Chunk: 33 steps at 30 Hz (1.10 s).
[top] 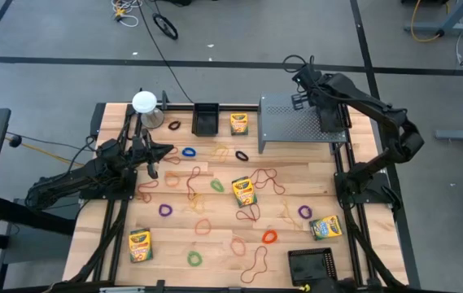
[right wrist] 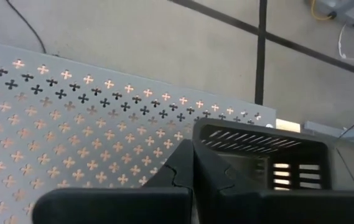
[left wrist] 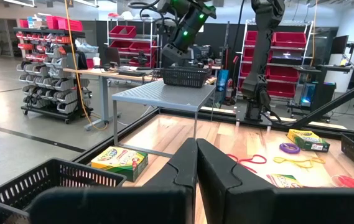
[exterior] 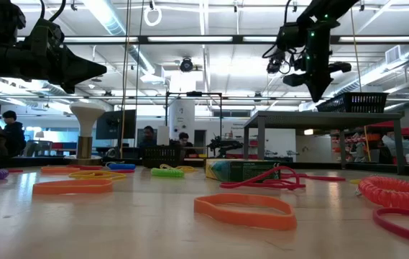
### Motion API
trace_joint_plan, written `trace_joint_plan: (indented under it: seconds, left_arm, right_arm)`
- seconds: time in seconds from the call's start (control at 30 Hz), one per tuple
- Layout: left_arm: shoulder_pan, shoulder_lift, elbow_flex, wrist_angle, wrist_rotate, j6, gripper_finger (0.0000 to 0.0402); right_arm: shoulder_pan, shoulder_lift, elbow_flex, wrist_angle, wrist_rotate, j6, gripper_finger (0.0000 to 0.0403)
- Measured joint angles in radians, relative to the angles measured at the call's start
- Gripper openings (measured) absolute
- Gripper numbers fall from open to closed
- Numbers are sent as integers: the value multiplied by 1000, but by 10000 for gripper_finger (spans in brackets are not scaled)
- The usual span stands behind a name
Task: Pick & Place Office Desk Supplies
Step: Put the top black bin on the shelf
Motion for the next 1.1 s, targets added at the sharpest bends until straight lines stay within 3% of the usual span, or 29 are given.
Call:
trace_joint_plan:
  seconds: [0.13,0.27,0.5,0.67,0.8,0.97,1.1]
  left_arm:
    - [0,0,0,0,0,0,11]
    - [0,0,0,0,0,0,11]
    - [0,0,0,0,0,0,11]
    - [0,0,0,0,0,1,11]
    - [0,0,0,0,0,1,11]
    - [0,0,0,0,0,0,11]
    - [0,0,0,0,0,-37,11]
  right_arm:
    - [39,-66,0,2,1,-53,2]
    - [152,-152,0,4,1,-122,2]
    - [553,-270,-82,101,6,-102,2]
    - [827,-292,-256,356,6,-99,2]
    - [992,-289,-421,703,10,-143,2]
    - [1119,-288,-611,1077,43,-200,2]
    - [1166,-288,-703,1189,71,-204,2]
